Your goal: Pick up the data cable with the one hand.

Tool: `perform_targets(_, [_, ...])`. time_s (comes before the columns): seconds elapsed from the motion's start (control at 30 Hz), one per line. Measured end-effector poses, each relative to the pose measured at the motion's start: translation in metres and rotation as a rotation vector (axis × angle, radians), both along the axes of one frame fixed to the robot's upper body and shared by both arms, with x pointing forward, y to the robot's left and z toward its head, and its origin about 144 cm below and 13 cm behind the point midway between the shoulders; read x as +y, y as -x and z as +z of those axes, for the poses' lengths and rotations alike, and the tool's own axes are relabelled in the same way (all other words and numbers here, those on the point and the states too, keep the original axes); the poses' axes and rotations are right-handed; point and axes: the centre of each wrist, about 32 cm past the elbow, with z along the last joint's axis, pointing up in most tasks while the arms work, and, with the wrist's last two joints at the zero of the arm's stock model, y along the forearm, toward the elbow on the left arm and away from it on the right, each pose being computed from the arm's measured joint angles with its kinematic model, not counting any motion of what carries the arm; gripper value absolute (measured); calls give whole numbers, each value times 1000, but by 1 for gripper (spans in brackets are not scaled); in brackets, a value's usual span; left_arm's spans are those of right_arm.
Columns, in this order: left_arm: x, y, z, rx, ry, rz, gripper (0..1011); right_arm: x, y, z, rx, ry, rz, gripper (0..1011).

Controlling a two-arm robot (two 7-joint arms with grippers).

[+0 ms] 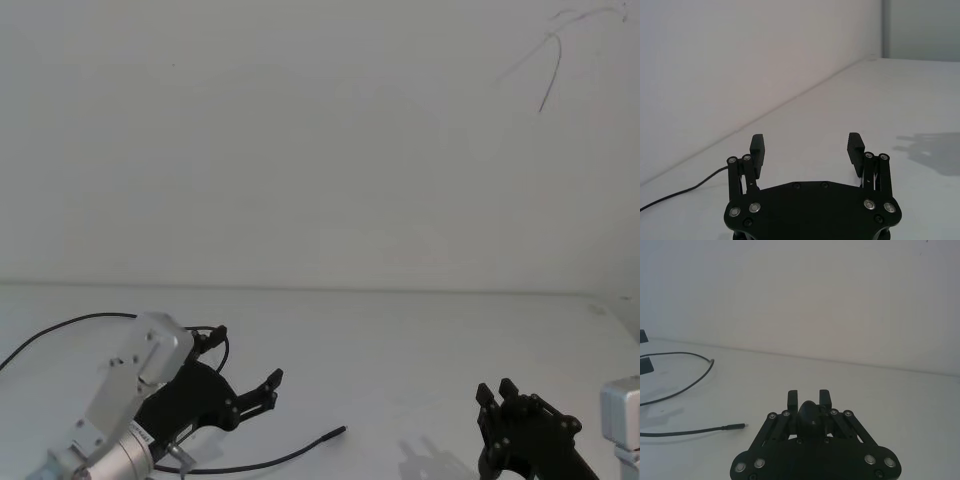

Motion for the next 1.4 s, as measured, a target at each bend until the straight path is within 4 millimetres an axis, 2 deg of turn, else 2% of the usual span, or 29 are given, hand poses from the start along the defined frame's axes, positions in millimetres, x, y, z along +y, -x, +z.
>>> perform_targets(0.43, [29, -23, 2, 113, -39, -174, 1001, 0, 0, 0, 0, 0, 0, 251])
perform_targets(0.77, [45, -33, 2, 180, -83, -239, 1001, 0, 0, 0, 0, 0, 0, 251])
perform_targets(1.4, [51, -42, 5, 248, -105, -297, 1001, 0, 0, 0, 0, 0, 0, 251])
